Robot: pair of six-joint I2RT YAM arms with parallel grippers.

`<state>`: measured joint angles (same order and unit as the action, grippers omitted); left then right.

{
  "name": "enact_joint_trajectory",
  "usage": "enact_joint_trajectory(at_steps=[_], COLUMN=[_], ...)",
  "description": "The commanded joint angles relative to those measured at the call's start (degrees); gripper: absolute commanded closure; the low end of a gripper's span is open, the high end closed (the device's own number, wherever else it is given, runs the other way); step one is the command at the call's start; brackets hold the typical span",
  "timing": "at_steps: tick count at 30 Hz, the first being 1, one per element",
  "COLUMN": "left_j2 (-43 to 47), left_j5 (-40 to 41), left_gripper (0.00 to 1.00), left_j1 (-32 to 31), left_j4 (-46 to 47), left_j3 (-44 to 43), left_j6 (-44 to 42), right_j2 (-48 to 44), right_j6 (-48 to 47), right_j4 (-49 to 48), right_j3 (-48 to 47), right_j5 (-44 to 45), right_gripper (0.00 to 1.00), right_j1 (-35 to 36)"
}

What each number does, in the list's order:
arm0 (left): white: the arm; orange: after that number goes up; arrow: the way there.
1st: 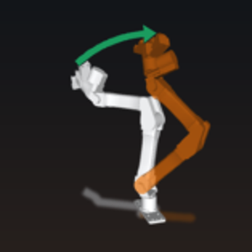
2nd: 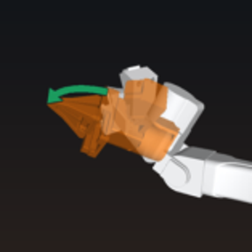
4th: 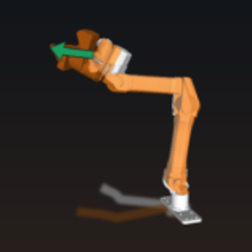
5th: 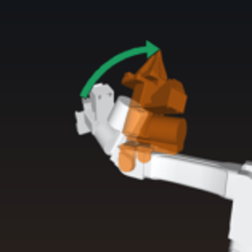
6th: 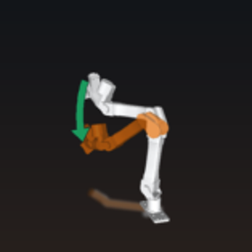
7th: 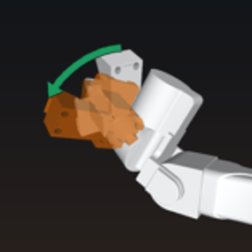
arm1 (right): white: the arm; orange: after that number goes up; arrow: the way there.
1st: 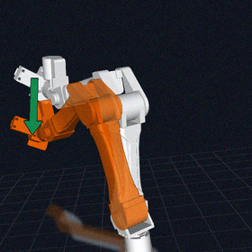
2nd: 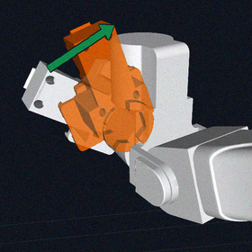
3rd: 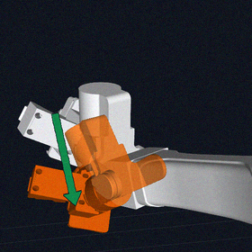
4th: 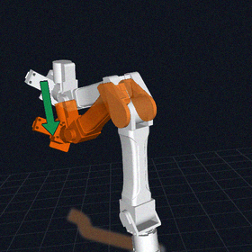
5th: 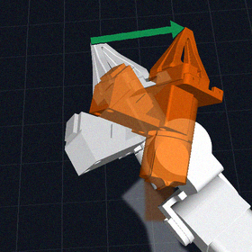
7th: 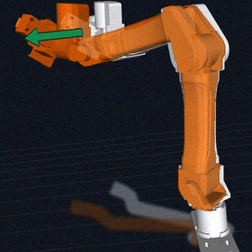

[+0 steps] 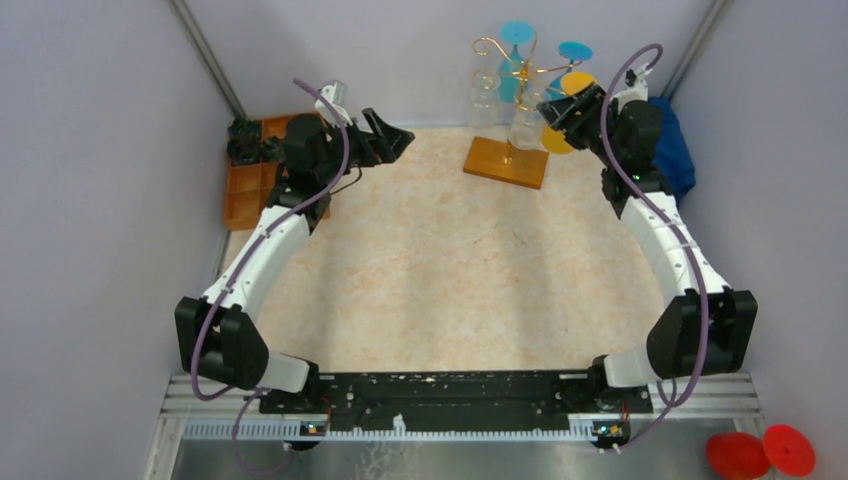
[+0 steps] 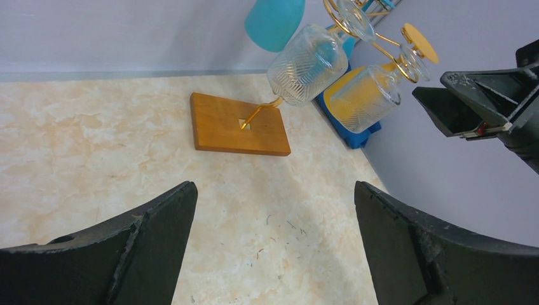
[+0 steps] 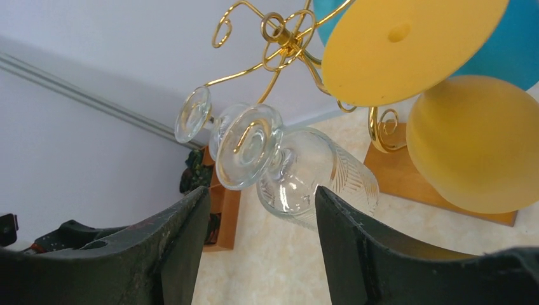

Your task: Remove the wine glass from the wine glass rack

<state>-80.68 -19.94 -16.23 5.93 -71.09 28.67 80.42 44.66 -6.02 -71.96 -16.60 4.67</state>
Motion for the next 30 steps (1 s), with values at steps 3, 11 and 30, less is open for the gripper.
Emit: enact_joint_trajectory(at_steps=[3,11,30], left_j2=[1.4,2.1,2.5], left_j5=[0.5,0.4,-0.7], left_gripper=[0.00,0.00,0.00], left_j1=[0.3,0.4,1.0], left_j4=[-0.9,-0.5,0.2], left_j3=[1.1,2.0,3.6], left_j6=[-1.0,-0.9,-0.9], right_j2=[2.8,4.6,7.6], right_j6=[1.3,1.8,5.6], right_j4=[-3.3,-3.3,-5.6], right_j3=[-6.4,-8.2,-7.7], right_j5=[-1.0,-2.2,-4.8], right_gripper=[0.41,0.56,0.65], right_j1=[-0.4,-0.4,-0.4])
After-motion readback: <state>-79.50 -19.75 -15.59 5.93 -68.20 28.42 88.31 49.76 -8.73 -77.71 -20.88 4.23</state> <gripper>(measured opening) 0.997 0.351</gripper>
